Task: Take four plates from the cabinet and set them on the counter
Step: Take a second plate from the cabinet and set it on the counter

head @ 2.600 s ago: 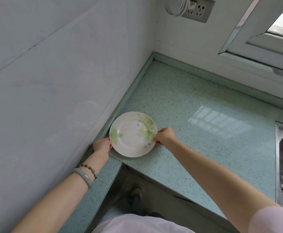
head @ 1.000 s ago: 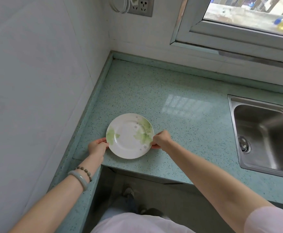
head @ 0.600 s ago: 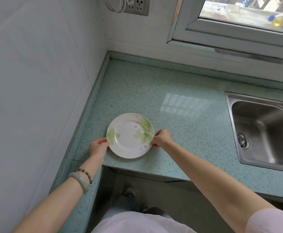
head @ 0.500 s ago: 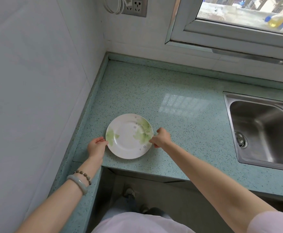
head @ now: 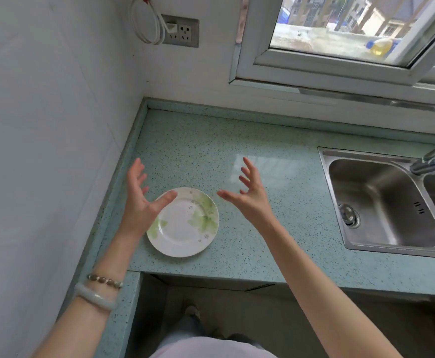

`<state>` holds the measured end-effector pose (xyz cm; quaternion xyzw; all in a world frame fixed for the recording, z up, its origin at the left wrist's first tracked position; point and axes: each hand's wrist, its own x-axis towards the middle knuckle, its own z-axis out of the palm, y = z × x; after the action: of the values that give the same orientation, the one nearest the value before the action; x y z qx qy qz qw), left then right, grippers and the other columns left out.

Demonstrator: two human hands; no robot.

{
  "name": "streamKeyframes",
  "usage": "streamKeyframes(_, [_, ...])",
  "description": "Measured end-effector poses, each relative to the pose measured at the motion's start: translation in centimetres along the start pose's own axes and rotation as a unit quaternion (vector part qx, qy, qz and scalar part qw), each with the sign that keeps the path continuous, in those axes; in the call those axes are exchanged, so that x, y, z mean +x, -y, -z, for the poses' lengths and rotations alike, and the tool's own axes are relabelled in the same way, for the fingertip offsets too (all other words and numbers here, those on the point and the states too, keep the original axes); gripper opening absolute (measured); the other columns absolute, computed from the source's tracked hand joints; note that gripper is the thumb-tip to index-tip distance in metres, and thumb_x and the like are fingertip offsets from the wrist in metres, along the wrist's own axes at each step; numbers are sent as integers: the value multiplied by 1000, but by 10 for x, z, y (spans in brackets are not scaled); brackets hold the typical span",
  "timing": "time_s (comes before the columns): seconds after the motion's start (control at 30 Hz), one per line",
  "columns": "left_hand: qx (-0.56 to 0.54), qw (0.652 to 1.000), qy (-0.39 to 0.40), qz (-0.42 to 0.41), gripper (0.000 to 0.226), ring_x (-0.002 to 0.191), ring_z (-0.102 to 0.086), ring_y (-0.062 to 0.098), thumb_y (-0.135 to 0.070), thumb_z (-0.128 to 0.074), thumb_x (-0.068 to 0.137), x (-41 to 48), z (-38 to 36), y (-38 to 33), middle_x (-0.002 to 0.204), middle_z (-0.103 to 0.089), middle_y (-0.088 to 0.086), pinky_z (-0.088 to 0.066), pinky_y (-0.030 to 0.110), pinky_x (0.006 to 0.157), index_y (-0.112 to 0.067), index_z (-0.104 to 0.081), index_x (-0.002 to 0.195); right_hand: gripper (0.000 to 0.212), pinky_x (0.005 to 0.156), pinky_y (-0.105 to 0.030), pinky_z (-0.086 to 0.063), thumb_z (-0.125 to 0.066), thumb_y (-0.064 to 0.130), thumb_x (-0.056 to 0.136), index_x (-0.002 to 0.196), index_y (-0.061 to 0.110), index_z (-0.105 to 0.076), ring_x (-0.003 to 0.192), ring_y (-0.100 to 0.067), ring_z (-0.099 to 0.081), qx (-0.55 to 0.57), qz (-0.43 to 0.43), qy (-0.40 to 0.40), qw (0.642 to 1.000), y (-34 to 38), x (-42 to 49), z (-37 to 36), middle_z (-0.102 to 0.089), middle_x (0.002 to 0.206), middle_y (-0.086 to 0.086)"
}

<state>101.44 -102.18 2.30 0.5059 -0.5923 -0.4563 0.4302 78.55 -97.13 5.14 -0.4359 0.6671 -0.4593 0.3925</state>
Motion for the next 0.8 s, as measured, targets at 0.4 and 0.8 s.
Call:
streamKeyframes(0.4, [-6,963,242,-115,108,135,-33,9,-35,-78,63,-36,-145,-98,150,-27,-6,-29,28,111,-33,-11,147,98,106,-33,-40,-81,15,72,147,31,-20,129,-14,-44,25,32,-196,980,4,-110,165,-36,148,-3])
streamKeyframes(0.8, [-49,869,452,-196,106,133,-39,10,-29,-84,61,-73,-273,-142,148,-34,-4,-35,31,108,-33,-20,145,92,114,-36,-30,-80,9,73,145,31,-26,131,-8,-41,59,-32,-461,885,-29,-231,249,-39,146,4])
